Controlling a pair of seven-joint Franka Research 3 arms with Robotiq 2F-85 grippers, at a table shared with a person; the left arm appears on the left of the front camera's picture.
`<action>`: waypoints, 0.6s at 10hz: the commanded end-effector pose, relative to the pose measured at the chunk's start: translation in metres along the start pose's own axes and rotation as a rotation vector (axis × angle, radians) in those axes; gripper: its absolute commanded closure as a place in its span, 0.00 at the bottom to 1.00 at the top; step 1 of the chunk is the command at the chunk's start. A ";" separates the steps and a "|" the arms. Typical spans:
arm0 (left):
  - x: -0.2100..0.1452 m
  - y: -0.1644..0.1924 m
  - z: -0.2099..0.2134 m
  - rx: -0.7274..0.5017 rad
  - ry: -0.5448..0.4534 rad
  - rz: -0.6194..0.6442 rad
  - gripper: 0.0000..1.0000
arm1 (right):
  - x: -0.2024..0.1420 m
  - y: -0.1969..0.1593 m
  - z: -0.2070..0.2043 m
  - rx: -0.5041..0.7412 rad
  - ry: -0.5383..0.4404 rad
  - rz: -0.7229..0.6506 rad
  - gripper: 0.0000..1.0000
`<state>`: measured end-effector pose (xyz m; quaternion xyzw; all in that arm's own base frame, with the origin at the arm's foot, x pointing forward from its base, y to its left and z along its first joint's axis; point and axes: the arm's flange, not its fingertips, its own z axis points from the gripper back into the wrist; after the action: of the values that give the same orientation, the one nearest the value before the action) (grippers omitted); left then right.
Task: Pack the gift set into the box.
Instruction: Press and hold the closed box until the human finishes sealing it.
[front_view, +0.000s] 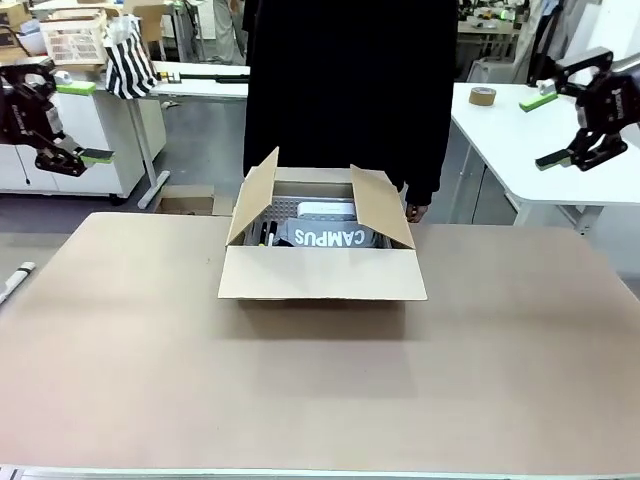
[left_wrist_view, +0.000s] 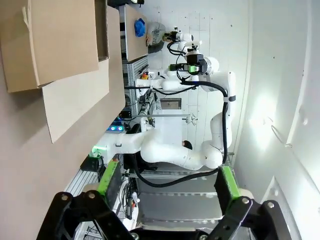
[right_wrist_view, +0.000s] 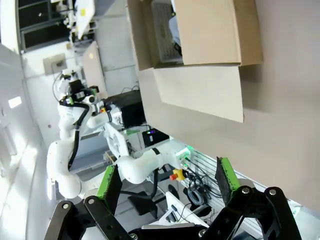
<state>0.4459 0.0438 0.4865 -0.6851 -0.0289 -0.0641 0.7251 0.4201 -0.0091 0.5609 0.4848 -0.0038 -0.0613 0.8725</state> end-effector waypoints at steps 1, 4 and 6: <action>-0.003 -0.002 0.000 0.007 0.004 0.010 0.00 | -0.001 0.001 0.003 -0.017 -0.003 -0.011 0.00; -0.003 -0.002 0.000 0.007 0.004 0.010 0.00 | -0.001 0.001 0.003 -0.017 -0.003 -0.011 0.00; -0.003 -0.002 0.000 0.007 0.004 0.010 0.00 | -0.001 0.001 0.003 -0.017 -0.003 -0.011 0.00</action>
<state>0.4458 0.0438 0.4864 -0.6848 -0.0286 -0.0641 0.7253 0.4201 -0.0093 0.5609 0.4848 -0.0039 -0.0615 0.8724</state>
